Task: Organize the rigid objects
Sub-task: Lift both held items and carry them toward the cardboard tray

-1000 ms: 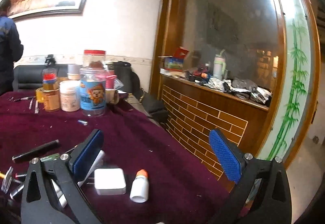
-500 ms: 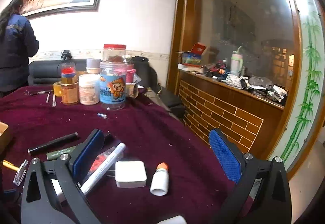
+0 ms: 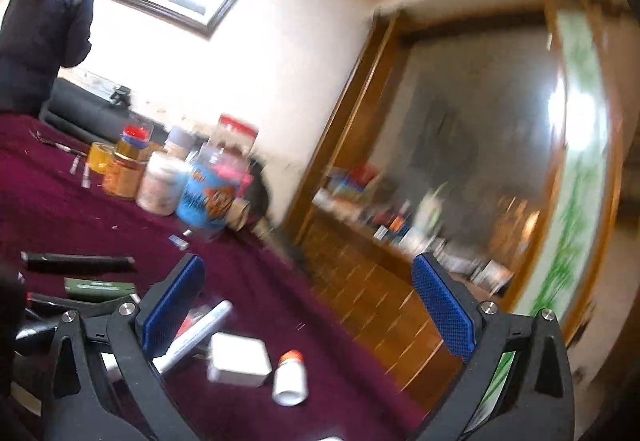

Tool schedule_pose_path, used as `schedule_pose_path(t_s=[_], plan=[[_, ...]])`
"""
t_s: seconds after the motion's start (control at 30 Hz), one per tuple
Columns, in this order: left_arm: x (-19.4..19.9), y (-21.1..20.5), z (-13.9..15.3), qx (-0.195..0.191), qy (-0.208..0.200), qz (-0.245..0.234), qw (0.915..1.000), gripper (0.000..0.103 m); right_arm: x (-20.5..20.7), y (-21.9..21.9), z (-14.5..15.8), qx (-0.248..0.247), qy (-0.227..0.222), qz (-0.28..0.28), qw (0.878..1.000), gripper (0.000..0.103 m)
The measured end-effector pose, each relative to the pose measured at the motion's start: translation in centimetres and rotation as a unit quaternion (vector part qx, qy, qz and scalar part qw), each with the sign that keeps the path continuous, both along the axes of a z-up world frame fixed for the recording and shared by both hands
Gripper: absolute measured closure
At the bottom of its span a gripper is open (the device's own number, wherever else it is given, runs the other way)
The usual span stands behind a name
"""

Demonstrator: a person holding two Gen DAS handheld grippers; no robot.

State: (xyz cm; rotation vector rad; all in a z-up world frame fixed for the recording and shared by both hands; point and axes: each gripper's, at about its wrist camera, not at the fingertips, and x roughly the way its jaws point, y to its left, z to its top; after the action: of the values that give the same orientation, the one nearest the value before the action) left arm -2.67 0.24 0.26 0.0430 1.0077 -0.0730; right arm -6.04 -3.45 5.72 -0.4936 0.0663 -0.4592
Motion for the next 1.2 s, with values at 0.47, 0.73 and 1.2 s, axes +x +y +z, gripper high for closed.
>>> schedule_pose_path(t_s=[0.47, 0.73, 1.2], plan=[[0.0, 0.3, 0.0, -0.002, 0.000, -0.005, 1.0000, 0.002, 0.3, -0.4, -0.2, -0.021, -0.006, -0.048, 0.999, 0.000], [0.2, 0.2, 0.0, 0.003, -0.003, 0.009, 1.0000, 0.001, -1.4, -1.9, 1.2, 0.054, -0.008, 0.009, 0.998, 0.000], [-2.4, 10.7, 6.2, -0.048, -0.048, 0.034, 0.9971, 0.010, -1.1, -4.7, 1.9, 0.150, 0.038, 0.041, 0.987, 0.000]])
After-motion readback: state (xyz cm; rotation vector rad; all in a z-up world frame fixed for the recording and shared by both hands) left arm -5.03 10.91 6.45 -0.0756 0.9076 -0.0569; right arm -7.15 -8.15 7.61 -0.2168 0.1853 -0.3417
